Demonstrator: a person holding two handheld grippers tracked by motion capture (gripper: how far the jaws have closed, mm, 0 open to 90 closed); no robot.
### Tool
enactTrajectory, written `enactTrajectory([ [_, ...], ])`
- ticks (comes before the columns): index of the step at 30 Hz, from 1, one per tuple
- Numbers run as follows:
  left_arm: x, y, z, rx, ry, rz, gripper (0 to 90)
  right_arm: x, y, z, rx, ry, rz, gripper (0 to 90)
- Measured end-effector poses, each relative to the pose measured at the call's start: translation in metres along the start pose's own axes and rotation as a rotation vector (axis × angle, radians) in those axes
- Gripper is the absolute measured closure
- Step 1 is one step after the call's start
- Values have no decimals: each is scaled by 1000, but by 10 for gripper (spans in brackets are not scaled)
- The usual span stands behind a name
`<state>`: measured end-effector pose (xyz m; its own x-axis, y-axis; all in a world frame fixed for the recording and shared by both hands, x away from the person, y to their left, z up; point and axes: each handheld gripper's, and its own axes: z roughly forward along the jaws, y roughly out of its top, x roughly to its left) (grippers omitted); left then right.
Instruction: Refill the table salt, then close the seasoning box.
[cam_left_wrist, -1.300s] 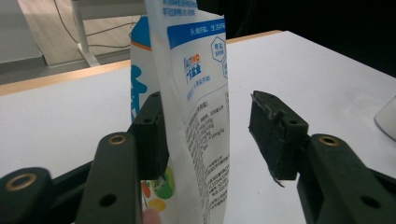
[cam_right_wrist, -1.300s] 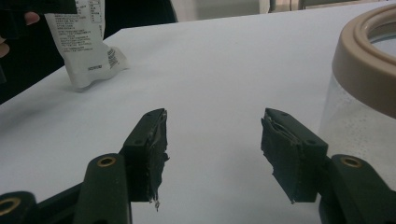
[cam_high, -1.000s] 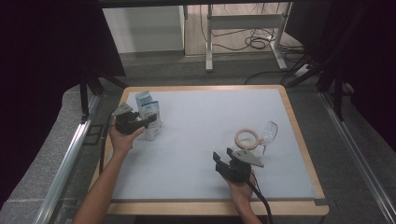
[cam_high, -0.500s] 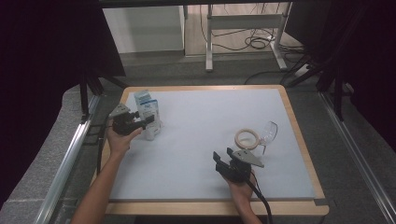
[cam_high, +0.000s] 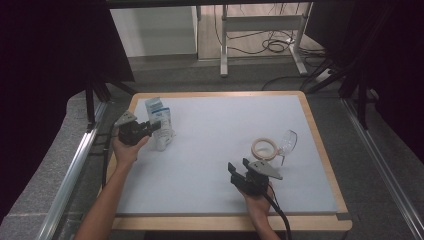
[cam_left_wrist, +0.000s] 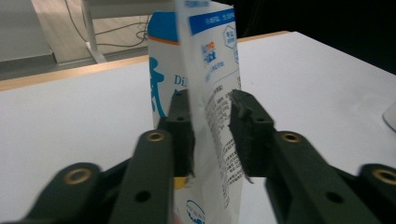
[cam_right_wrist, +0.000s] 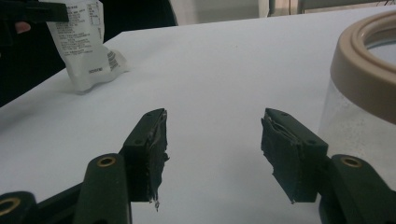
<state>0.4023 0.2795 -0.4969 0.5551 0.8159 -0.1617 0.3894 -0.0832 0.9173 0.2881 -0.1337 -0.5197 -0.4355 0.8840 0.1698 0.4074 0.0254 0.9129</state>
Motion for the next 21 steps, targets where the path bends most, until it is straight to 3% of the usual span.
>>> enactTrajectory([
  [2, -2, 0, 0, 5, -3, 9, 769, 0, 1, -2, -8, 3, -2, 414],
  [6, -4, 1, -2, 3, -3, 20, 754, 0, 5, -7, -24, 5, -12, 414],
  [13, -4, 3, -4, 8, -6, 20, 770, -11, 17, -35, -83, -19, -75, 436],
  [16, -4, 3, -3, 5, -11, 12, 757, -19, 20, -56, -109, -23, -107, 510],
  [19, -4, 2, -2, 7, -15, 14, 750, -30, 21, -84, -156, -73, -161, 630],
  [21, -4, 2, 0, 8, -16, 10, 746, -44, 24, -102, -184, -112, -170, 720],
])
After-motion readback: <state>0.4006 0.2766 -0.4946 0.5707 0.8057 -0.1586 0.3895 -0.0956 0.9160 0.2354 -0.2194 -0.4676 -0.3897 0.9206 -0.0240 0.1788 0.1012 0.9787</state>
